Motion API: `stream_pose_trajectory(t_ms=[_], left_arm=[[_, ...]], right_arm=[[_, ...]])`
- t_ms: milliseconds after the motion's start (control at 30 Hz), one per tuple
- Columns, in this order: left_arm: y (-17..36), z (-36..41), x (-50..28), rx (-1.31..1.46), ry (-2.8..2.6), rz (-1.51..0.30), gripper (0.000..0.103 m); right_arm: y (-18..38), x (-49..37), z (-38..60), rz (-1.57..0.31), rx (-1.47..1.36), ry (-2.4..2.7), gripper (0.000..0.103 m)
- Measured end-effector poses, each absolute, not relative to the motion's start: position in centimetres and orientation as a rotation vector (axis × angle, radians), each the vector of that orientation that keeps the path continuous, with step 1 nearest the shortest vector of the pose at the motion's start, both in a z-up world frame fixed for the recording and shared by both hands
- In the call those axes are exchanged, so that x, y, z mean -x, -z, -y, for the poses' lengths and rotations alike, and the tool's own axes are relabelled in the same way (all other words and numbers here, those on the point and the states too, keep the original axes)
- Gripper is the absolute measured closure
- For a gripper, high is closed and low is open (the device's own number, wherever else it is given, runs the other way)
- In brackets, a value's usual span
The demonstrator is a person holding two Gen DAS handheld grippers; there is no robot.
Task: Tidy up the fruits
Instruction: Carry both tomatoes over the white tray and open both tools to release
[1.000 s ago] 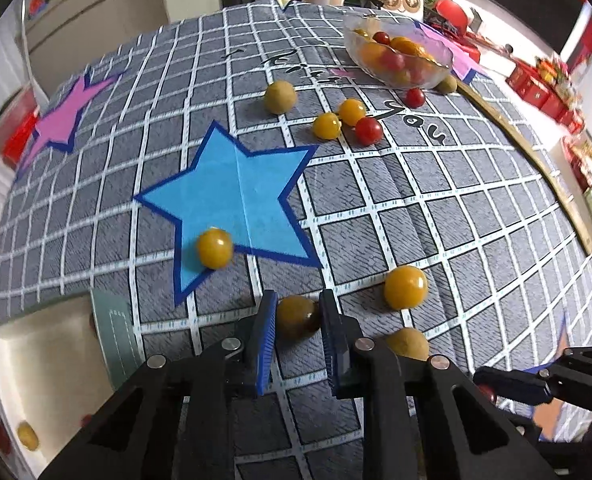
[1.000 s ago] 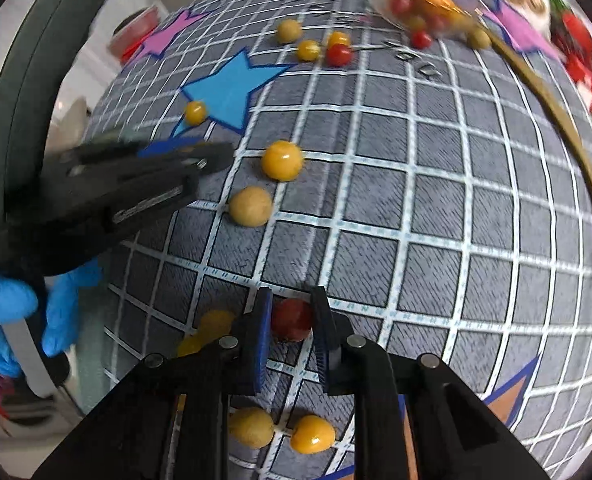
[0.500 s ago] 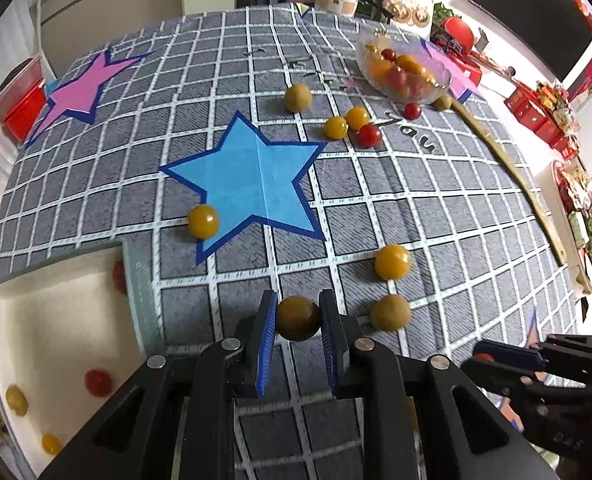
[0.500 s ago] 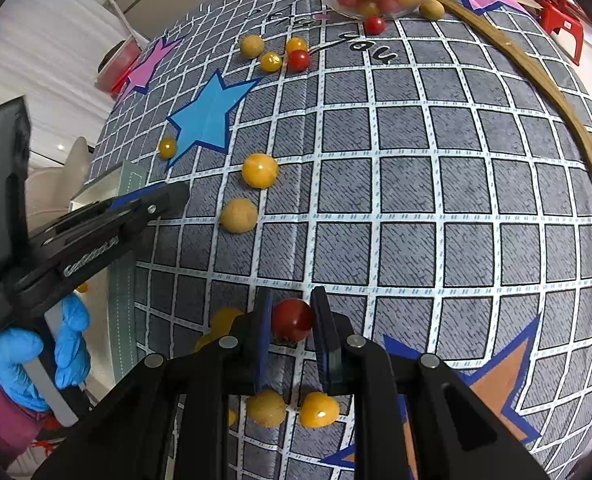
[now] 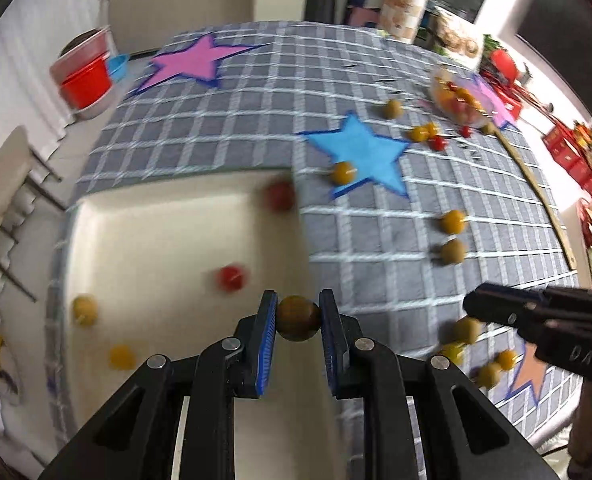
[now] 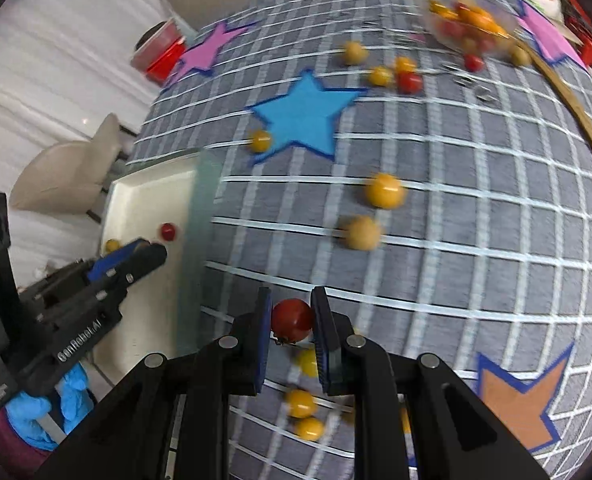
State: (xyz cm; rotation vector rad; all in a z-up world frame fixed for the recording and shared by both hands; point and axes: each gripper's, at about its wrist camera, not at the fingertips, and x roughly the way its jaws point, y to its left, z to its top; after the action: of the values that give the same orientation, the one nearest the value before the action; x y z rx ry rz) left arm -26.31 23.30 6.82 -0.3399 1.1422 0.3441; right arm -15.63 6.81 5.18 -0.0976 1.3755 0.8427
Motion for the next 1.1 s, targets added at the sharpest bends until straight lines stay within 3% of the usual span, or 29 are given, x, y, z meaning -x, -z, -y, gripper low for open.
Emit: stream_pose_trajectory(t_ms=[533, 1100], left_arm=[[-3.7, -28.7, 35.8, 0.415, -0.548, -1.193, 0.08], [-1.9, -29.7, 37.6, 0.382, -0.59, -1.223, 0.08]], right_arm=[[-4.6, 22.8, -18.3, -1.39, 0.257, -1.03, 0.082], [-1.3, 25.0, -22.7, -1.397, 0.382, -0.985, 0.081]])
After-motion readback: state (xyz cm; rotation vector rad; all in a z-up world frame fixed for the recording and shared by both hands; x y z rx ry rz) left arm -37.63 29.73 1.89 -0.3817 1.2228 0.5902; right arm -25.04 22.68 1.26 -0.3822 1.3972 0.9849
